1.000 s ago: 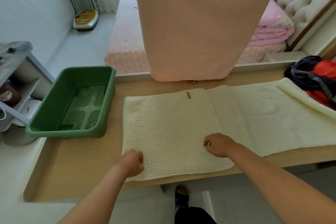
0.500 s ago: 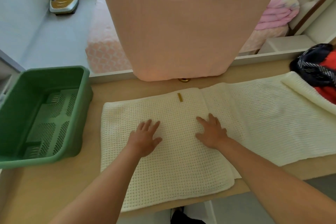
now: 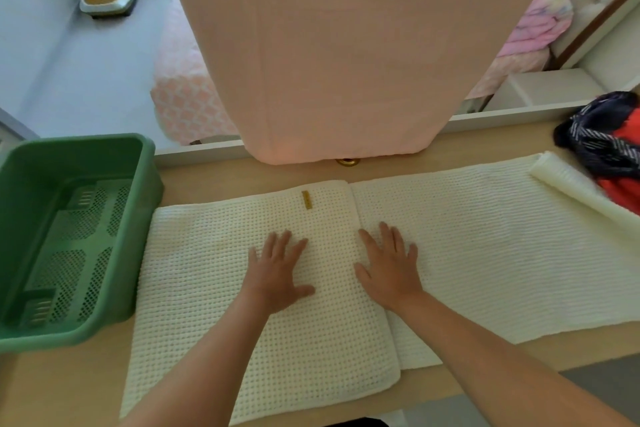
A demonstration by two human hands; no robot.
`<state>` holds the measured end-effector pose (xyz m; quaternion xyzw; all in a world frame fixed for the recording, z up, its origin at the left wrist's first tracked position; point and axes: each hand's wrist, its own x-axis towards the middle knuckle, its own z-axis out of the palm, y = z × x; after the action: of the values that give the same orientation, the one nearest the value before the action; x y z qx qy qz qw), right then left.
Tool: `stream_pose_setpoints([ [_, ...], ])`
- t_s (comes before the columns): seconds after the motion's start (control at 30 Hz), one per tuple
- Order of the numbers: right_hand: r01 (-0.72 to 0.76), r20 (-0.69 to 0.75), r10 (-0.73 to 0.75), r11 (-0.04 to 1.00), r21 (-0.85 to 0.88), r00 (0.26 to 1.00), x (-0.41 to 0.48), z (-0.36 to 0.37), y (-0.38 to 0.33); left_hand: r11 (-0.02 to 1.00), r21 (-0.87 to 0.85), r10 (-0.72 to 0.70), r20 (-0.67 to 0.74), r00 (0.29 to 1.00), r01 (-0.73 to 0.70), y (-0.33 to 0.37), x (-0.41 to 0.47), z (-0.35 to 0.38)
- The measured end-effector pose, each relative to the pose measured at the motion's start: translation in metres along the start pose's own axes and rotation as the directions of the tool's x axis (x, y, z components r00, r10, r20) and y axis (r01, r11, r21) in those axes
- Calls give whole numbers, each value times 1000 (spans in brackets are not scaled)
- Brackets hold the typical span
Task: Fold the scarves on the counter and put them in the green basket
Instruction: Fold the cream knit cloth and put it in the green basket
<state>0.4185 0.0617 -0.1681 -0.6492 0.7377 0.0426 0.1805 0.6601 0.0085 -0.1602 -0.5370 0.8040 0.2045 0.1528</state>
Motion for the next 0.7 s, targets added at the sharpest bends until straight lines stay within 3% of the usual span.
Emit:
stream_pose_setpoints([
  [0.07, -72, 103, 70, 997, 17, 992, -7, 5, 11, 999, 32, -10, 41, 999, 9, 4, 0, 1],
  [0.23, -53, 268, 10, 986, 157, 963, -23, -8, 13, 995, 82, -55, 30, 998, 52, 20, 3, -18],
  [0.37, -79, 129, 47, 963, 257, 991, -27, -46, 39, 996, -39, 72, -90, 993, -76, 63, 12, -48],
  [0.5, -162, 22, 162, 947, 279, 986, -36, -85, 99, 947, -203, 231, -101, 968, -247, 130, 20, -79],
  [0.7, -273, -43, 301, 909, 315, 953, -55, -124, 221, 872, -232, 402, -159, 902, -430, 253, 57, -113],
])
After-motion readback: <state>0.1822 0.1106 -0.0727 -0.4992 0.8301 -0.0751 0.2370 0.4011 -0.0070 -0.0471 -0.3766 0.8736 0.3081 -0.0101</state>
